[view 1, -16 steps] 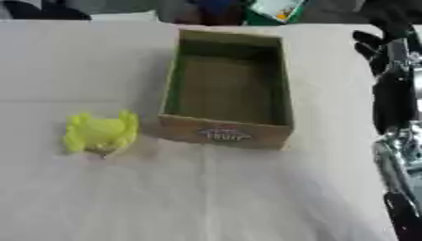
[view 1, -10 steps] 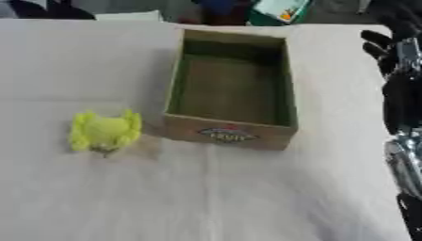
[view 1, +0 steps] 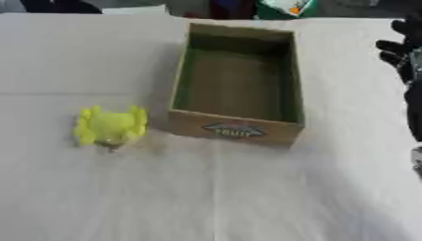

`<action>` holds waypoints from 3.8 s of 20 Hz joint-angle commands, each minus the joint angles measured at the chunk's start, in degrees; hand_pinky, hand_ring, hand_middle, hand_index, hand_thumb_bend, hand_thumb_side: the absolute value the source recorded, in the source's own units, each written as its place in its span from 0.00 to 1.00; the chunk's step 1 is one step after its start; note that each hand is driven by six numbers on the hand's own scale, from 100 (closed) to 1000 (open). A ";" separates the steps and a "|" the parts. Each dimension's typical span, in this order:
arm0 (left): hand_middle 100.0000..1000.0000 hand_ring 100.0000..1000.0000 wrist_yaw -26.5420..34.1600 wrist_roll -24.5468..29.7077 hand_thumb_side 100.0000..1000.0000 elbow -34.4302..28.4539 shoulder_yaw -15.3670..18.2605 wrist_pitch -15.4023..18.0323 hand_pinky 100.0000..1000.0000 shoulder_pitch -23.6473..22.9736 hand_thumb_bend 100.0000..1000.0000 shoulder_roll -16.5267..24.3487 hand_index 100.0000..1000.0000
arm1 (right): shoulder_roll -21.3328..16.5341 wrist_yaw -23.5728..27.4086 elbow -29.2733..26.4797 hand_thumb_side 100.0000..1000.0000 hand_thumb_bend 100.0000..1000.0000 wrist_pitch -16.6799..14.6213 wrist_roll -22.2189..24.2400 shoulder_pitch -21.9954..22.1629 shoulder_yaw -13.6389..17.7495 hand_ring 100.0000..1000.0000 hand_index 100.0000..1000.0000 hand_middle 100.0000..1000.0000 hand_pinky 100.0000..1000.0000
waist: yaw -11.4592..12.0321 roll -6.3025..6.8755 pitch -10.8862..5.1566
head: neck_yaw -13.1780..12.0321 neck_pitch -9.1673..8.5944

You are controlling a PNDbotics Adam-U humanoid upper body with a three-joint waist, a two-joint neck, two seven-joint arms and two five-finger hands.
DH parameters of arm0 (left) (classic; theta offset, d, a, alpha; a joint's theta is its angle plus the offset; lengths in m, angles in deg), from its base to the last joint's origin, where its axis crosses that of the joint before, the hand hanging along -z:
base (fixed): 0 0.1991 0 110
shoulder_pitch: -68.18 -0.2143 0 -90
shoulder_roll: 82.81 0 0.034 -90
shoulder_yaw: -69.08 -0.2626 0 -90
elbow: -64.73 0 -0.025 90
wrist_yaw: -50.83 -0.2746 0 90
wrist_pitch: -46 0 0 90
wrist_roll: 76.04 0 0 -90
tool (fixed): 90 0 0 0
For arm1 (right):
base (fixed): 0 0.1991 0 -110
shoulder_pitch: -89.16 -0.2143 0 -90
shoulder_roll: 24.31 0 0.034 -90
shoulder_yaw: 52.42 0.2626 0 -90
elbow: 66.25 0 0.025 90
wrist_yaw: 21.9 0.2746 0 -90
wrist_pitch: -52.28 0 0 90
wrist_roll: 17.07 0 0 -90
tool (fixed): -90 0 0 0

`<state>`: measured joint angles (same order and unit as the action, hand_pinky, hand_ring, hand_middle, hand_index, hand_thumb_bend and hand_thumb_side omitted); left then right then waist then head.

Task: Pick up objects on the table and place them in the box.

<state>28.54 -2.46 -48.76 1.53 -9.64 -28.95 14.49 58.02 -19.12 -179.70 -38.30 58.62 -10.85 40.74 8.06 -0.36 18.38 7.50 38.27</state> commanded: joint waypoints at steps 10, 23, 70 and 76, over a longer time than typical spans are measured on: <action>0.67 0.65 -17.69 2.38 0.62 -1.10 -9.25 -6.00 0.53 -0.40 0.00 19.85 0.87 | -1.57 -0.10 -1.14 0.84 0.00 -0.53 -0.03 -0.16 0.09 0.82 1.00 0.90 0.87 | -0.34 0.70 -0.80 | 0.74 -0.24; 0.70 0.70 -14.38 19.49 0.73 1.33 -18.50 -7.39 0.57 7.07 0.00 30.11 0.93 | -1.48 -0.12 -1.14 0.83 0.00 -0.42 0.04 -0.44 -0.27 0.81 1.00 0.89 0.87 | -0.55 0.93 -1.47 | -0.24 -0.68; 0.90 0.88 -11.82 54.36 0.44 18.15 -33.28 -5.06 0.69 33.78 0.21 23.59 1.00 | -0.42 0.50 -1.14 0.82 0.00 0.56 2.37 -1.32 -2.19 0.79 1.00 0.88 0.87 | -2.44 1.45 -1.77 | -3.61 -0.50; 0.90 0.88 -11.71 55.33 0.43 21.27 -34.00 -3.80 0.69 38.14 0.20 20.62 1.00 | -0.27 0.62 -1.14 0.83 0.00 0.41 2.73 -1.43 -2.50 0.79 1.00 0.87 0.87 | -2.82 1.31 -1.45 | -3.87 -0.90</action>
<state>16.50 49.91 -27.57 -32.79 -16.55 8.24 34.27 58.34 -18.77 -179.70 -37.78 61.17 -11.90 38.12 5.24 0.92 17.79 3.85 37.93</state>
